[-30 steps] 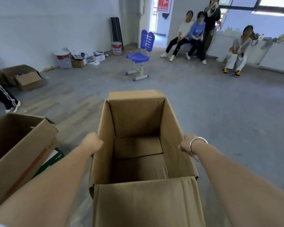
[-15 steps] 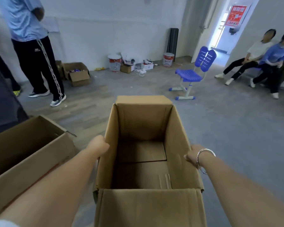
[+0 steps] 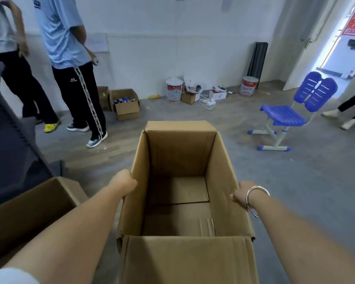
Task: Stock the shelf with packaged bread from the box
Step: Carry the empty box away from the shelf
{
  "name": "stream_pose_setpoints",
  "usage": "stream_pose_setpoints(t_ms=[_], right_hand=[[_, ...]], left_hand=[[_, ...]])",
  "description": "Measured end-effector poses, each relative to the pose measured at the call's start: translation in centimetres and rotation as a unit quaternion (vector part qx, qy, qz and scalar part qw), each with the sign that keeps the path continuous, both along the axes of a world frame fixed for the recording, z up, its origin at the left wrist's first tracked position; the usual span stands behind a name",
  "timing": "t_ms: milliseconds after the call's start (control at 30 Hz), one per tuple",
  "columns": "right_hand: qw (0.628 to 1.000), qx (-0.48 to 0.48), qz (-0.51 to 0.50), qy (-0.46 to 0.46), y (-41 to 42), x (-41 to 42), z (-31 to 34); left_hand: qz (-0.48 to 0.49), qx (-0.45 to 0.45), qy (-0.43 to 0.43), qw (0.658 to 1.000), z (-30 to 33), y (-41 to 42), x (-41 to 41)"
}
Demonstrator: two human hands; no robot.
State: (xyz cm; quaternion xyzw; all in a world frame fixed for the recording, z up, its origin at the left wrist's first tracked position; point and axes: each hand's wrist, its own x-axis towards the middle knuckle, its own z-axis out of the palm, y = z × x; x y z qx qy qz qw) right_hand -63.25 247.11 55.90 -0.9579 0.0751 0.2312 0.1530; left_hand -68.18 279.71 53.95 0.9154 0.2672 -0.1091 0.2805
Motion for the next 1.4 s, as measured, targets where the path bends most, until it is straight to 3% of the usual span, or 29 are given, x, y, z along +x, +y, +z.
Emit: stream_pose_setpoints(t_ms=[533,1067,1400], right_hand=[[0.992,-0.001,0.127,-0.011,7.4,40.5,0.8],[0.995,0.007,0.095,0.027,21.9,76.1,-2.5],[0.992,-0.019,0.121,0.027,30.3,104.0,-3.9]], left_hand=[[0.116,0.026,-0.007,0.993,-0.6,5.1,33.3],[0.101,0.027,0.014,0.994,-3.2,19.9,69.5],[0.144,-0.011,-0.004,0.989,-5.8,27.4,96.2]])
